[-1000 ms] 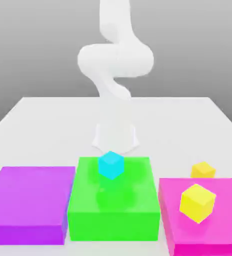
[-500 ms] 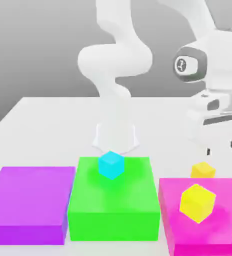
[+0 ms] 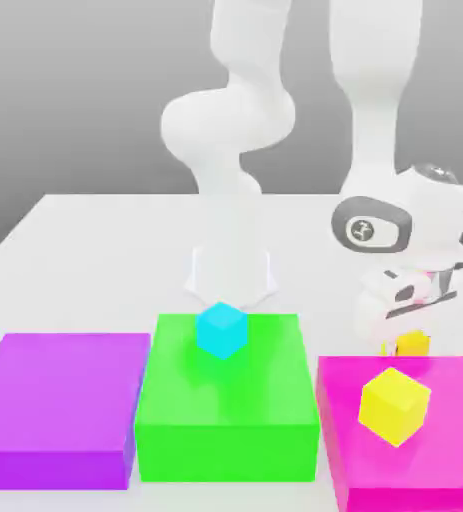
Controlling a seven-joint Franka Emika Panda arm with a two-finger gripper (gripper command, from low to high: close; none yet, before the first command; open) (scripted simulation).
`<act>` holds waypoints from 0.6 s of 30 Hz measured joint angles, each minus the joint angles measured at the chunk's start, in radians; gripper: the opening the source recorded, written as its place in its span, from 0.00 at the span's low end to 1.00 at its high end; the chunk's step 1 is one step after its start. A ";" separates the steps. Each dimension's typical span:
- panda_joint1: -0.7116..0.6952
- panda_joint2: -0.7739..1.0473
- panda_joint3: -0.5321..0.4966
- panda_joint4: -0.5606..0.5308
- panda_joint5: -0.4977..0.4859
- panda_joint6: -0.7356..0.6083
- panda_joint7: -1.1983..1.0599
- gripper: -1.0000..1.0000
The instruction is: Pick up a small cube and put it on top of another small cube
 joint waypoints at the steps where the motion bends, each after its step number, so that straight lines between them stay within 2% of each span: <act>1: 0.000 0.000 0.000 0.000 -0.001 0.001 0.001 0.00; 2: 0.015 0.010 -0.017 0.002 -0.011 0.008 0.009 0.00; 4: -0.027 -0.018 0.032 -0.004 0.019 -0.015 -0.015 0.00; 8: -0.132 -0.127 0.183 -0.033 0.209 -0.092 -0.156 0.00; 11: -0.143 -0.217 0.239 -0.054 0.374 -0.156 -0.277 0.00; 13: -0.118 -0.279 0.226 -0.066 0.437 -0.206 -0.333 0.00; 18: -0.246 -0.453 0.095 -0.084 0.427 -0.365 -0.408 0.00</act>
